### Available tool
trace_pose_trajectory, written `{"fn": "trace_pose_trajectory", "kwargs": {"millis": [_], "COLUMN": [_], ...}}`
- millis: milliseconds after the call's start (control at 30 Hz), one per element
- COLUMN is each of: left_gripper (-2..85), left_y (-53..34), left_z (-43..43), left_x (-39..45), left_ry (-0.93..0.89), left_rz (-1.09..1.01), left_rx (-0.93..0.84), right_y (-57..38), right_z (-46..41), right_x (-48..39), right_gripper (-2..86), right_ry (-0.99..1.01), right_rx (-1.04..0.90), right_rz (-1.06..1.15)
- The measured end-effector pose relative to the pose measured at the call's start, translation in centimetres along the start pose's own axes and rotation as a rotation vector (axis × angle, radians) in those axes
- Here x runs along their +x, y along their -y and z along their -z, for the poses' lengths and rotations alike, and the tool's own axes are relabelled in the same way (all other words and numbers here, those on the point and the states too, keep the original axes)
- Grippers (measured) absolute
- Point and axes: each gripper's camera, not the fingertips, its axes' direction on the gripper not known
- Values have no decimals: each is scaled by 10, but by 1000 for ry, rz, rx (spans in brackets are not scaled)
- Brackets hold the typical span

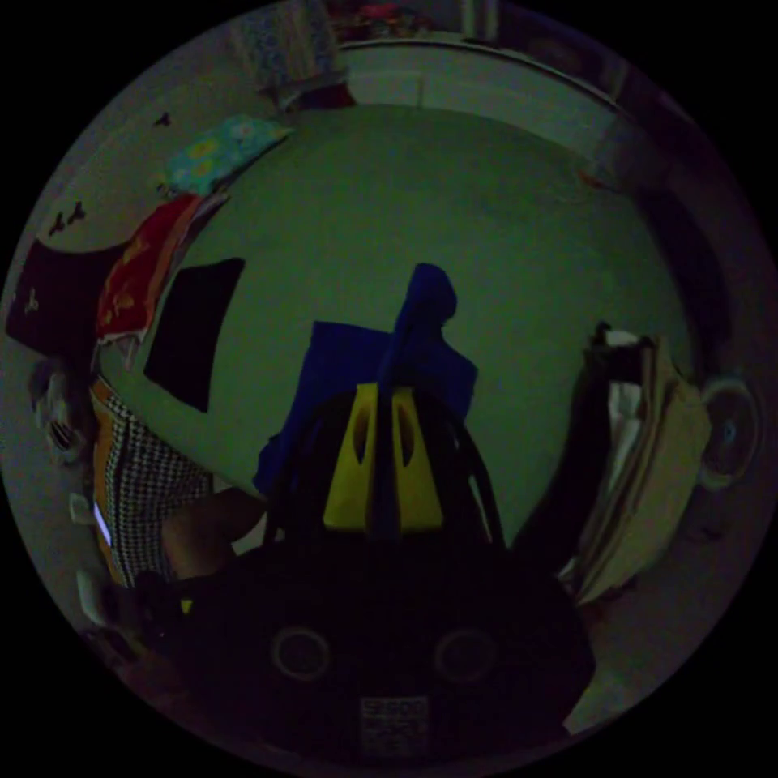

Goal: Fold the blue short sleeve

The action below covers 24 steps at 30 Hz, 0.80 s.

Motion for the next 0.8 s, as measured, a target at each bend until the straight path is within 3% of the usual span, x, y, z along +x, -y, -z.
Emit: {"fn": "trace_pose_trajectory", "kwargs": {"millis": [300, 533, 667, 800], "left_gripper": [59, 69, 66, 58], "left_y": [-78, -126, -138, -146], "left_z": [63, 93, 106, 114], "left_x": [-112, -150, -153, -151], "left_ry": [262, 179, 179, 347], "left_rz": [268, 235, 183, 138], "left_rx": [-121, -78, -15, 38], "right_y": [6, -112, -204, -261], "right_z": [-81, -43, -52, -64], "right_x": [-120, -142, -137, -144], "right_gripper": [66, 94, 96, 76], "right_ry": [133, 67, 2, 1], "right_rx": [-61, 215, 374, 474], "right_rz": [-4, 188, 48, -112]}}
